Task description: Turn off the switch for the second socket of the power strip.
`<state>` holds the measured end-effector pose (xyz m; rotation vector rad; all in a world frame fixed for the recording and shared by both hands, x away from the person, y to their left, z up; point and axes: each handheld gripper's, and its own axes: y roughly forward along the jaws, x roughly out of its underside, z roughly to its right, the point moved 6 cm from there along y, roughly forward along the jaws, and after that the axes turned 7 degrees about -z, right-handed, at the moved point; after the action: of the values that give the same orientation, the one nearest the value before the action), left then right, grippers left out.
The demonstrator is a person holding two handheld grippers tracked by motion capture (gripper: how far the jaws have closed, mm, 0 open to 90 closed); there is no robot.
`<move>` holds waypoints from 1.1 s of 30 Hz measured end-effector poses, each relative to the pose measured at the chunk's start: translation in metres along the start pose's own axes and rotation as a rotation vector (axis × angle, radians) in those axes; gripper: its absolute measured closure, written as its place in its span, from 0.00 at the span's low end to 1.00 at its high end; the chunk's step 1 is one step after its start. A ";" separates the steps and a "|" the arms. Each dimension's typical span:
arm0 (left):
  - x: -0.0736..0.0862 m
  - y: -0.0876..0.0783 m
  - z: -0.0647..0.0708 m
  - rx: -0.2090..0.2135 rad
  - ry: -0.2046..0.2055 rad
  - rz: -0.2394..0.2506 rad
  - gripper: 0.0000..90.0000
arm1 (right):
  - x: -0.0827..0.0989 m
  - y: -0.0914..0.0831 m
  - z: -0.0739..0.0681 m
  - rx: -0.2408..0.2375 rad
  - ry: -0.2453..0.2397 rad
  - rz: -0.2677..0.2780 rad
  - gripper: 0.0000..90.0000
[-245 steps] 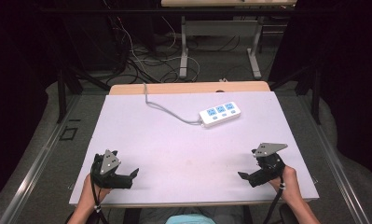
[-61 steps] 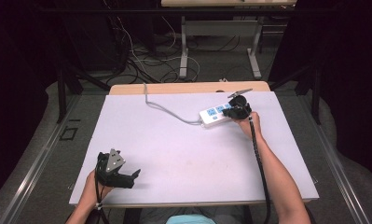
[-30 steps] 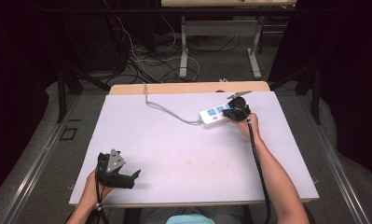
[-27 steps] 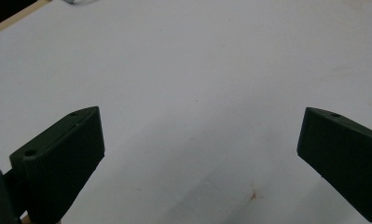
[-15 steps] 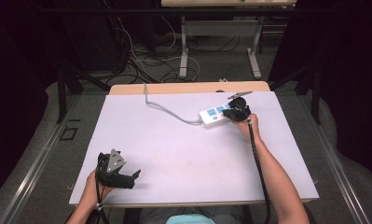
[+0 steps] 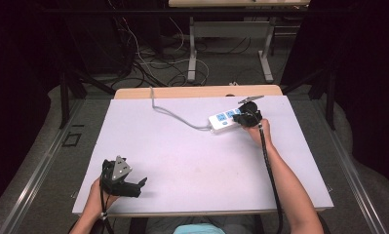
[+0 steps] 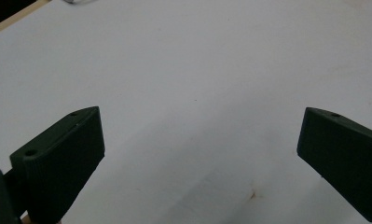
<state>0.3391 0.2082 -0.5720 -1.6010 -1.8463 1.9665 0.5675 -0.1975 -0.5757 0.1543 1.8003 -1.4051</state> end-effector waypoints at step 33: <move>-0.001 0.000 0.001 0.000 0.004 0.001 0.01 | 0.000 0.000 0.001 -0.013 0.005 0.001 1.00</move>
<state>0.3390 0.2070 -0.5721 -1.6052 -1.8443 1.9629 0.5678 -0.1979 -0.5758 0.1520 1.8128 -1.3932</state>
